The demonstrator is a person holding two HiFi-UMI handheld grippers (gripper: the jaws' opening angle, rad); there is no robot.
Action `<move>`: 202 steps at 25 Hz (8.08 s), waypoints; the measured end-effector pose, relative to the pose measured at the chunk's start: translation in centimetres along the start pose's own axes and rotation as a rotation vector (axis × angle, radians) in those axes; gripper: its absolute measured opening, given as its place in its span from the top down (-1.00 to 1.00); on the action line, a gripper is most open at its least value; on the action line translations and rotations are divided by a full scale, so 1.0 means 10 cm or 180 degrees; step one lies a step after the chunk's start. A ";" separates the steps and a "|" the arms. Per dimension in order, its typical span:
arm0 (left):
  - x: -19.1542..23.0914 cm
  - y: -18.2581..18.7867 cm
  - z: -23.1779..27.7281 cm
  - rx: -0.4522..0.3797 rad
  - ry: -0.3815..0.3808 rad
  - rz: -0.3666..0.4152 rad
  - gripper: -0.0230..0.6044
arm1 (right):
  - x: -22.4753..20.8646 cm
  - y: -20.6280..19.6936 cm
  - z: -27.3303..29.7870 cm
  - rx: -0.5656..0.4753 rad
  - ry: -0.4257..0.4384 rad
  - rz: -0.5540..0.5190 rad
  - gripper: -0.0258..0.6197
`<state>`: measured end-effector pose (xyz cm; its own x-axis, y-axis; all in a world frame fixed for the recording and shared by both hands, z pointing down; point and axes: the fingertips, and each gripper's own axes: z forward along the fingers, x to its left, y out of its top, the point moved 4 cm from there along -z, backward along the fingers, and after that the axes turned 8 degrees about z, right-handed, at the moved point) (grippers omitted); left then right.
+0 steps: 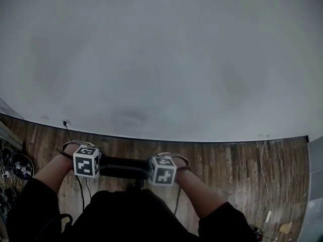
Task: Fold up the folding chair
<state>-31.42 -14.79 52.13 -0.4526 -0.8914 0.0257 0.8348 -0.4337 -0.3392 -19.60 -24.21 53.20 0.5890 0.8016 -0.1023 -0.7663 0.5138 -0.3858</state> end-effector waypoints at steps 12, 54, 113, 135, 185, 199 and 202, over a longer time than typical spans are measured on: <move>0.54 -0.13 0.07 -0.0011 0.0075 -0.0274 0.74 | -0.66 0.01 0.00 0.0127 0.0040 -0.0118 0.77; 1.53 -0.38 -0.22 -0.0136 0.0573 -0.0133 0.38 | -1.59 -0.21 -0.15 -0.0173 -0.0671 0.0215 0.48; 2.46 -0.65 -0.24 0.0148 0.2272 -0.0641 0.33 | -2.67 -0.22 -0.15 -0.0120 -0.2728 0.0881 -0.02; 2.63 -0.66 -0.27 0.0329 0.2395 -0.0626 0.32 | -2.81 -0.19 -0.16 -0.0069 -0.3001 0.0957 -0.05; 1.83 -0.49 -0.59 0.0323 0.2722 -0.1102 0.41 | -2.20 -0.15 -0.24 -0.0622 -0.2562 0.0873 -0.09; 0.43 -0.32 -0.44 -0.0823 0.2508 -0.1394 0.52 | -0.65 0.48 -0.05 -0.1278 -0.1846 0.1243 -0.06; 0.13 -0.24 -0.52 -0.1144 0.2444 -0.1462 0.56 | -0.30 0.62 -0.08 -0.1443 -0.1705 0.1464 -0.04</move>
<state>-35.69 -14.24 48.07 -0.8994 -0.2602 -0.3512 0.4371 -0.5386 -0.7203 -25.90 -23.67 50.35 -0.0461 0.9968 0.0656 -0.6555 0.0193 -0.7550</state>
